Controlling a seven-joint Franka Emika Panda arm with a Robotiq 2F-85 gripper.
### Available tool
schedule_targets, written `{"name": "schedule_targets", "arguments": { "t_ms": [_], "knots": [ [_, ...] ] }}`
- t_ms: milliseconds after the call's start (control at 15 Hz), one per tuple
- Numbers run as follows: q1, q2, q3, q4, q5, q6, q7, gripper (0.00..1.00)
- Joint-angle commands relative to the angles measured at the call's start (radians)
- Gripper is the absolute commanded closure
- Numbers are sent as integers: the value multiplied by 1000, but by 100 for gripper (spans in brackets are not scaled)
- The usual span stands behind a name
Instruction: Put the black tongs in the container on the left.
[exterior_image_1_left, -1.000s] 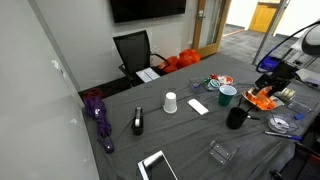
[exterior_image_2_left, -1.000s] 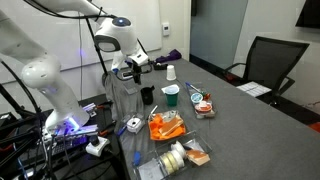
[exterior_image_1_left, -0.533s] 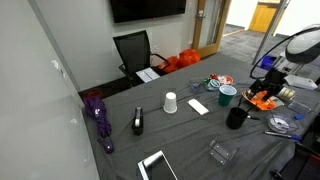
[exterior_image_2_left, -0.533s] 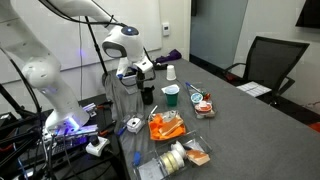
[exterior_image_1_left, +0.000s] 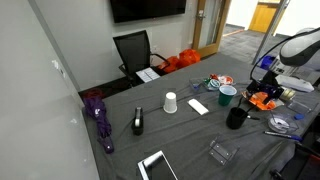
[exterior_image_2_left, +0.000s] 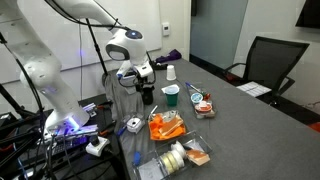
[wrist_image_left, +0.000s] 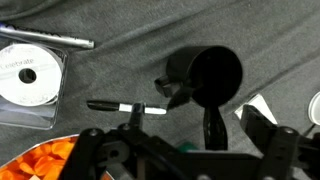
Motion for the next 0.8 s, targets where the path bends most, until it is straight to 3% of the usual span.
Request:
{"name": "schedule_targets", "arguments": {
  "t_ms": [0,533,667,733],
  "knots": [
    [-39,41,38,15,-14,11,127,0],
    [-47,67,56,24,-2,11,272,0],
    [-48,71,55,28,10,8,271,26],
    [-48,71,55,29,11,8,273,33]
  ]
}}
